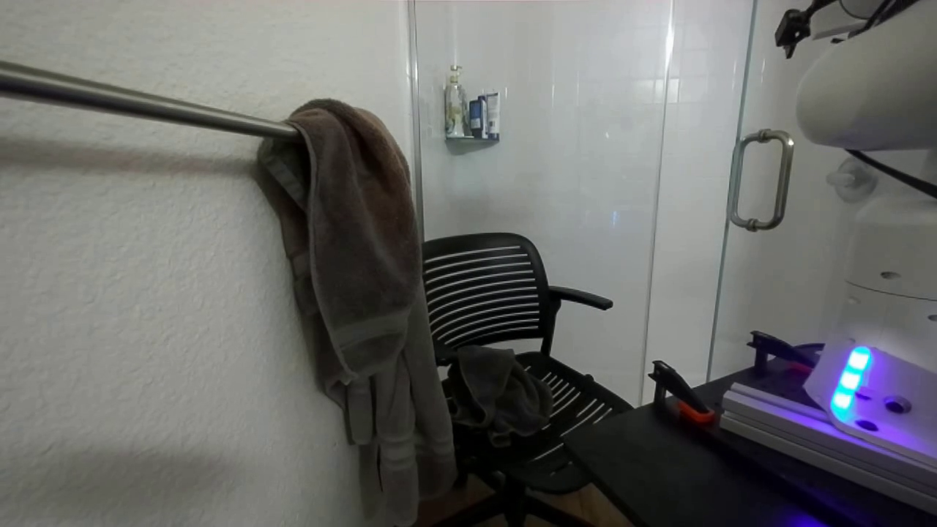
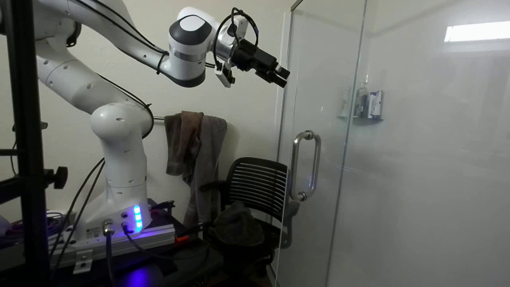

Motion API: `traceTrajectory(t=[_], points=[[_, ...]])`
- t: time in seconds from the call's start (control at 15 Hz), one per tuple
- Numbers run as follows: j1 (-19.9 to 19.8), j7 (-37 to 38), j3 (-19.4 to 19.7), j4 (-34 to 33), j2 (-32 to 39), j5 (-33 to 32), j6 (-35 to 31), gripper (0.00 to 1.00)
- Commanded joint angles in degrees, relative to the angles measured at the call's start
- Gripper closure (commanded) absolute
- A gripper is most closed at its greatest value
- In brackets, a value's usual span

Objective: Close the door

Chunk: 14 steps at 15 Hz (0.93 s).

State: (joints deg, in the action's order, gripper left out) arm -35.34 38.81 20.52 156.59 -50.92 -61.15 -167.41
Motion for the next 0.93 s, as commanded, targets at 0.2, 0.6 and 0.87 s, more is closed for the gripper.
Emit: traceTrajectory(t=[0.2, 0.6, 0.87], points=[[-13.34, 22.87, -10.65, -5.22, 10.49, -5.94, -1.11, 0.0], [-7.28, 22.44, -6.81, -3.66, 13.47, 0.93, -6.55, 0.0], [-6.62, 21.9, -6.4, -2.38, 12.53, 0.11, -7.85, 0.0]])
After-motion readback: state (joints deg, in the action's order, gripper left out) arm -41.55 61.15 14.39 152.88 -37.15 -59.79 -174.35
